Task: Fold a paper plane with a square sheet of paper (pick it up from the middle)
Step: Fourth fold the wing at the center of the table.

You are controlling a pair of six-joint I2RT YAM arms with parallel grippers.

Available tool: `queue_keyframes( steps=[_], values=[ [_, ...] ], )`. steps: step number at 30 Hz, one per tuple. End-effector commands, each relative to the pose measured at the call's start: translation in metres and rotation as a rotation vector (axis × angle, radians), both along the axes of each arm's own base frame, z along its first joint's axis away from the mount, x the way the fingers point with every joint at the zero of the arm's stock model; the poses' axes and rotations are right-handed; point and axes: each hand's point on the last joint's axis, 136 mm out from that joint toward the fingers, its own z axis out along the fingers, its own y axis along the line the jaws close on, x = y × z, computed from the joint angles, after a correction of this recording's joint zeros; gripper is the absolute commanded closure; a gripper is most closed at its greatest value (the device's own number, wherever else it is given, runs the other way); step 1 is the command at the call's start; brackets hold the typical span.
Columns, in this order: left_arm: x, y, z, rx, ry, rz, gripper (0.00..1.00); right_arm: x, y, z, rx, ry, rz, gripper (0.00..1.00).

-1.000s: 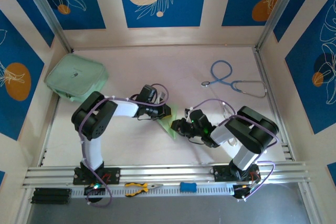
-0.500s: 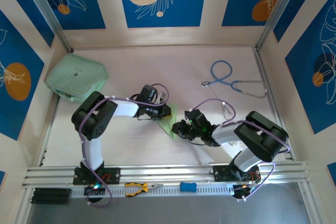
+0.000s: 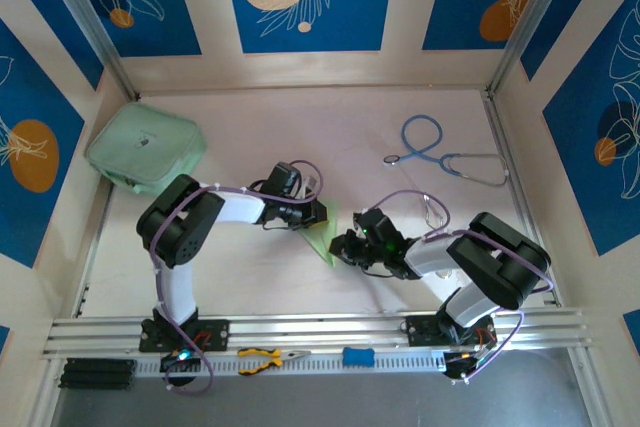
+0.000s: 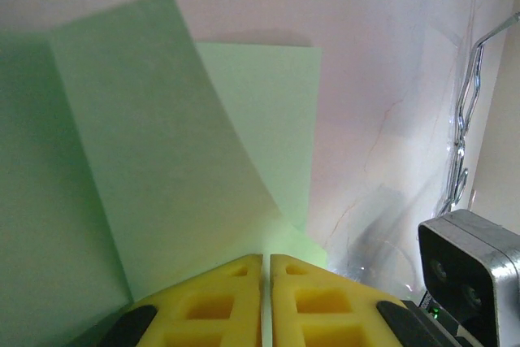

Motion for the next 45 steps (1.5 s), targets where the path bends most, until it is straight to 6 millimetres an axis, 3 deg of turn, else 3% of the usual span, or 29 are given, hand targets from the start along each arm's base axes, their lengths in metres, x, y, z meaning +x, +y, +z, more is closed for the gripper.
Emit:
queue_keyframes(
  steps=[1, 9, 15, 23, 32, 45],
  values=[
    [-0.013, 0.011, -0.022, 0.072, 0.048, 0.031, 0.88, -0.035, -0.023, -0.034, -0.088, 0.162, 0.032, 0.88],
    [-0.015, 0.015, -0.025, 0.079, 0.051, 0.068, 0.88, -0.037, -0.023, -0.025, -0.083, 0.129, 0.070, 0.82],
    [-0.015, 0.016, -0.023, 0.079, 0.045, 0.078, 0.88, -0.039, -0.028, -0.026, -0.094, 0.126, 0.063, 0.86],
    [-0.015, 0.016, -0.022, 0.081, 0.042, 0.085, 0.88, -0.039, -0.023, -0.027, -0.076, 0.135, 0.080, 0.88],
    [-0.015, 0.021, -0.019, 0.091, 0.037, 0.120, 0.88, -0.036, -0.012, -0.011, -0.044, 0.072, 0.142, 0.84],
    [-0.016, 0.028, -0.020, 0.106, 0.035, 0.156, 0.88, -0.040, -0.003, -0.008, -0.036, 0.071, 0.210, 0.88]
  ],
)
